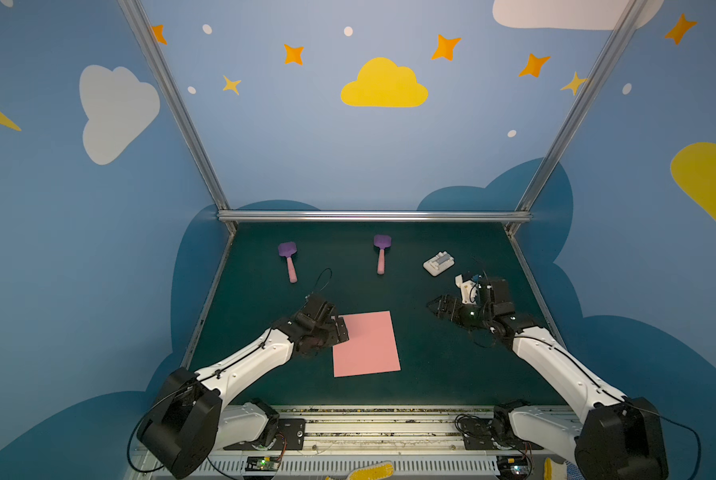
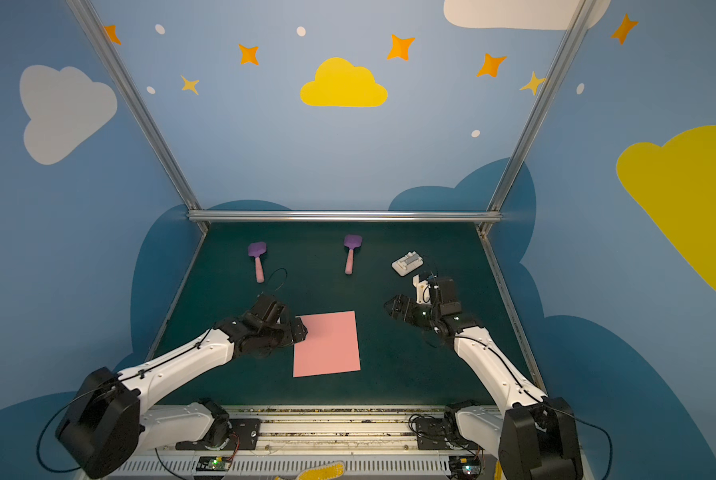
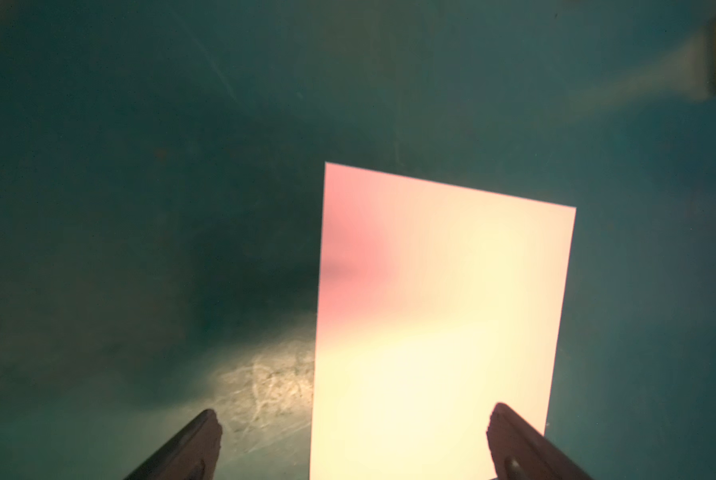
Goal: Fold a paper plane with a square sheet of paper (fold left side to right side)
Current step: 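Move the left gripper onto the pink sheet's nearest edge while the right approaches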
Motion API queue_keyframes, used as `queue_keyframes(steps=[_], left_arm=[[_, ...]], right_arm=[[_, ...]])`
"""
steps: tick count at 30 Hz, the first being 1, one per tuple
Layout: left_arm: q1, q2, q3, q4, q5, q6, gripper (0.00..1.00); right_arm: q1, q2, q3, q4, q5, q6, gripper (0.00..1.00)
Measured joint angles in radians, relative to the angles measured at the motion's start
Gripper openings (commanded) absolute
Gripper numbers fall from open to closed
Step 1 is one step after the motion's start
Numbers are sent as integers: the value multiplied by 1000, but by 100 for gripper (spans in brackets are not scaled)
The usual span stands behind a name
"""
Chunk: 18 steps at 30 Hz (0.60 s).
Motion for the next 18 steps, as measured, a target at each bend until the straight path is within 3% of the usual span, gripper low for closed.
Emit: queue_keyframes(steps=[18], left_arm=[[-207, 304, 151, 77, -66, -70, 100]], right_arm=[[37, -41, -113, -42, 26, 20, 96]])
